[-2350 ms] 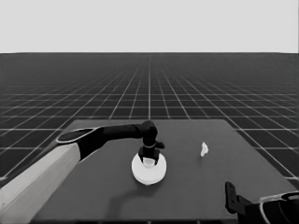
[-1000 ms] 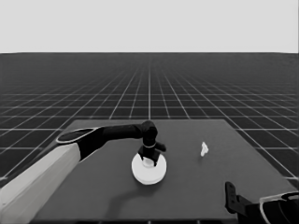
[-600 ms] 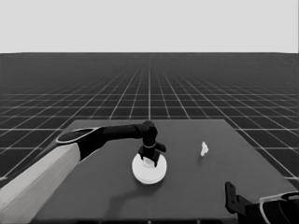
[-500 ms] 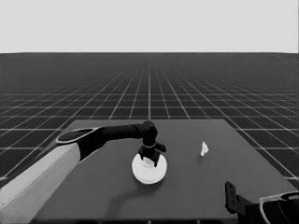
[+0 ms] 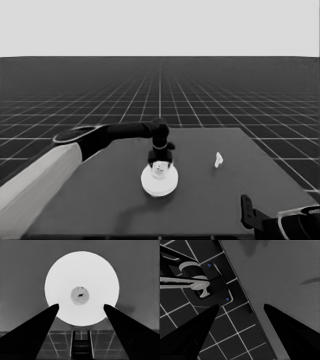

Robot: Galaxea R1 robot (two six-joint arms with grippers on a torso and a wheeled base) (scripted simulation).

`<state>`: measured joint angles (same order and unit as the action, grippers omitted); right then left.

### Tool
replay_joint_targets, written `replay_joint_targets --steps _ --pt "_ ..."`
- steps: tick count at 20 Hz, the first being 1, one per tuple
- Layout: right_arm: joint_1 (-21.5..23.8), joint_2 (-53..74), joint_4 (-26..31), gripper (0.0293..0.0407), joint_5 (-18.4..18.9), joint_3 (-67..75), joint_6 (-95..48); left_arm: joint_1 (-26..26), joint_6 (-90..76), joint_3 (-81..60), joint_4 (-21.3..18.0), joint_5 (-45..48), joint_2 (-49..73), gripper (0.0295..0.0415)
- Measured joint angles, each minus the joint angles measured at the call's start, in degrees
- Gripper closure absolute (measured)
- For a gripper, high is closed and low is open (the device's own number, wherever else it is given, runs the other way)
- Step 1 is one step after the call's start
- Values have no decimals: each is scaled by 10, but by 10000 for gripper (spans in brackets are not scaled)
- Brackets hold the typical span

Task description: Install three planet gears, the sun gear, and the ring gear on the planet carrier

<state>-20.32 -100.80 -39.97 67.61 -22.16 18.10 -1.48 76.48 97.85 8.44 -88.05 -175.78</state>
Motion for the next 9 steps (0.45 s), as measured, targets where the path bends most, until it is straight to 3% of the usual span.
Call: replay_joint_targets --steps 4,5,6,7,9 --pt "0 0 0 315 0 0 0 -2 11 0 -2 -1 0 326" --pt "180 -89 278 307 55 -169 136 -51 -265 -256 37 198 153 302" --pt "262 -184 367 308 104 -377 181 -106 -538 -456 60 320 381 297" --pt "276 -258 380 311 142 -534 194 -138 -714 -571 74 391 541 310" --pt "277 -349 381 314 178 -725 183 -166 -879 -681 86 458 682 323"
